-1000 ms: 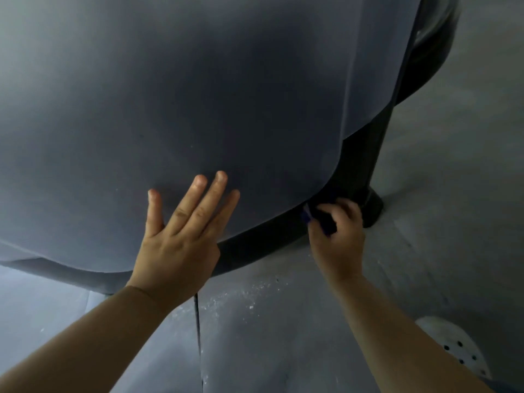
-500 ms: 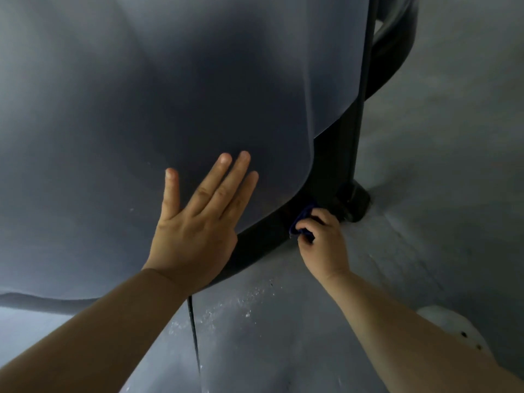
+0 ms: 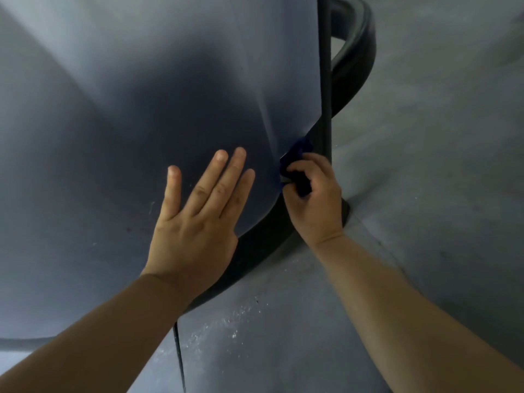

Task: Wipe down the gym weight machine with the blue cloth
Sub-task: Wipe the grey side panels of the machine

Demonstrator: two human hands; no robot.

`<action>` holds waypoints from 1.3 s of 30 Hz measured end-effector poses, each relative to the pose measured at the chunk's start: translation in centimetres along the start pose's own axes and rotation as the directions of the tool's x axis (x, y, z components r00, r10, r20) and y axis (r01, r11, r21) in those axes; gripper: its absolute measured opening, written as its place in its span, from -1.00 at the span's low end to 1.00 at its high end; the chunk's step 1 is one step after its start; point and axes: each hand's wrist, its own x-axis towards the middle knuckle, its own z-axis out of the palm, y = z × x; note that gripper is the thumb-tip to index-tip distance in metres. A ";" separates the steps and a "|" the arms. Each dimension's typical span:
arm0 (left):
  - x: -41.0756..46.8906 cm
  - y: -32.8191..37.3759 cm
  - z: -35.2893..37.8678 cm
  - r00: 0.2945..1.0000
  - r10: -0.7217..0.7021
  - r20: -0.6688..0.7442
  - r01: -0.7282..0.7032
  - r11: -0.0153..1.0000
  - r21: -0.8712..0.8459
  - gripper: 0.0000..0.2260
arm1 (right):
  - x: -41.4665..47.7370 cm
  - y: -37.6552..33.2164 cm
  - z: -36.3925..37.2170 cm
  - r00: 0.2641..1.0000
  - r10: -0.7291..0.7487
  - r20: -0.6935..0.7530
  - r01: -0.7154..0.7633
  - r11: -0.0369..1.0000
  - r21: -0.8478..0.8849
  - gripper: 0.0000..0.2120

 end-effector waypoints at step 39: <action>2.9 2.3 1.6 0.991 -0.015 0.135 -0.008 0.985 0.171 -0.14 | 6.1 1.6 -2.6 0.987 -0.160 -0.004 0.160 0.987 0.010 -0.81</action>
